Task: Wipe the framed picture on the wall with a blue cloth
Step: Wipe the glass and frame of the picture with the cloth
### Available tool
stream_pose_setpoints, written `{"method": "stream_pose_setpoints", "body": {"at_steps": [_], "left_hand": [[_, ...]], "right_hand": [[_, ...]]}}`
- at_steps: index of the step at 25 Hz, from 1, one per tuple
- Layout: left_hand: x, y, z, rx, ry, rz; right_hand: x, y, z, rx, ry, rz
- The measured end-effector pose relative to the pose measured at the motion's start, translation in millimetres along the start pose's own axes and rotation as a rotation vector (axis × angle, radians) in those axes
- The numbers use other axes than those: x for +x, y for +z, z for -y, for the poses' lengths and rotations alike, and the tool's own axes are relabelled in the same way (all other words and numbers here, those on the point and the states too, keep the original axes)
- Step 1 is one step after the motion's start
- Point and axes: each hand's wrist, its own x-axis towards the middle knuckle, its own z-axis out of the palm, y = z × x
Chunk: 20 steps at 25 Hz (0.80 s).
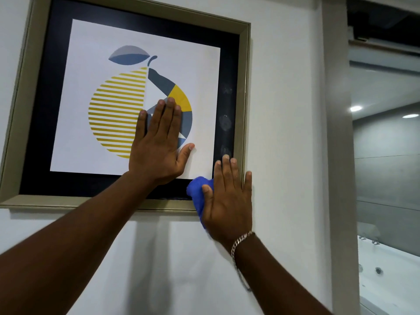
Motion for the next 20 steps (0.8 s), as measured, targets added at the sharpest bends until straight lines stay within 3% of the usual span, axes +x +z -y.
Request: {"method": "stream_pose_setpoints", "body": {"at_steps": [6, 11, 15, 20], "left_hand": [[0, 1, -1, 0.003, 0.002, 0.0], [0, 2, -1, 0.01, 0.001, -0.015], [0, 2, -1, 0.005, -0.003, -0.013], [-1, 1, -1, 0.008, -0.011, -0.005]], "right_hand": [[11, -3, -6, 0.017, -0.123, -0.066], [40, -13, -12, 0.011, -0.088, -0.213], [28, -11, -15, -0.014, -0.282, -0.392], [-28, -1, -32, 0.016, -0.395, -0.204]]}}
